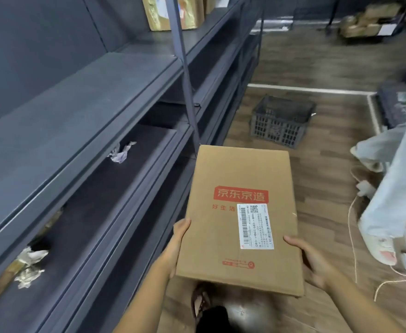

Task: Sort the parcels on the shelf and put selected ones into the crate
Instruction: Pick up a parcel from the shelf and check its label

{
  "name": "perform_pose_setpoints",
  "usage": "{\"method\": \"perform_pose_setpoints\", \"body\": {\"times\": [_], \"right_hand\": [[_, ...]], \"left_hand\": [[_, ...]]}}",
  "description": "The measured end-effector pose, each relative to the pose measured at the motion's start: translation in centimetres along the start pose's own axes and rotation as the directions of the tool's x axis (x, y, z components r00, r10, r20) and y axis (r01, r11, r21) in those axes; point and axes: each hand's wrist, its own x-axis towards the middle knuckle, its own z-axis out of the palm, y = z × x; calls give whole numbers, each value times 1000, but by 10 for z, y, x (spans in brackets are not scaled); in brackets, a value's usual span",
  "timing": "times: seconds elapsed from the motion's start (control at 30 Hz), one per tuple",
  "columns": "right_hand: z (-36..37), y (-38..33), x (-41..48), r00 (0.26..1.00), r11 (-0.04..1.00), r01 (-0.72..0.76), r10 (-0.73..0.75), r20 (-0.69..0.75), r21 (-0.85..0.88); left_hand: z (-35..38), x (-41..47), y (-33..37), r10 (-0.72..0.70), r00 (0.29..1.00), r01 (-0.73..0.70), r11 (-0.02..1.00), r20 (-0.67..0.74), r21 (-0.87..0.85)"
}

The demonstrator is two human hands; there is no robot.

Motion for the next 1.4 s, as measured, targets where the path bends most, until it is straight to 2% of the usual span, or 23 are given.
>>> {"method": "perform_pose_setpoints", "body": {"times": [0.17,0.4,0.6,0.67,0.8,0.93,1.03,1.17,1.4], "right_hand": [[-2,-12,38,1000,999,3,-2,-15,43],[12,-52,98,1000,999,-19,20,-15,51],[4,-80,130,995,992,-2,15,-97,127],[-7,-93,137,993,990,5,13,-121,144],[-27,-132,163,986,983,51,-21,-164,178],[-51,-192,187,988,973,64,-31,-148,220],[-78,-239,202,979,973,75,-31,-201,218],[-108,-298,214,968,979,113,-70,-242,168],[-135,-367,249,958,982,94,-45,-282,165]], "left_hand": [[-2,56,21,-43,998,44,999,54,-12],[-9,131,71,-87,991,76,991,98,108],[13,192,101,-231,962,214,969,144,127],[30,210,109,-259,953,240,962,155,133],[70,251,131,-226,954,208,972,196,109],[119,296,153,-170,965,150,982,201,111],[158,331,172,-123,977,95,982,176,160],[204,371,192,-141,977,110,975,158,194],[259,420,229,-177,970,149,975,167,166]]}}
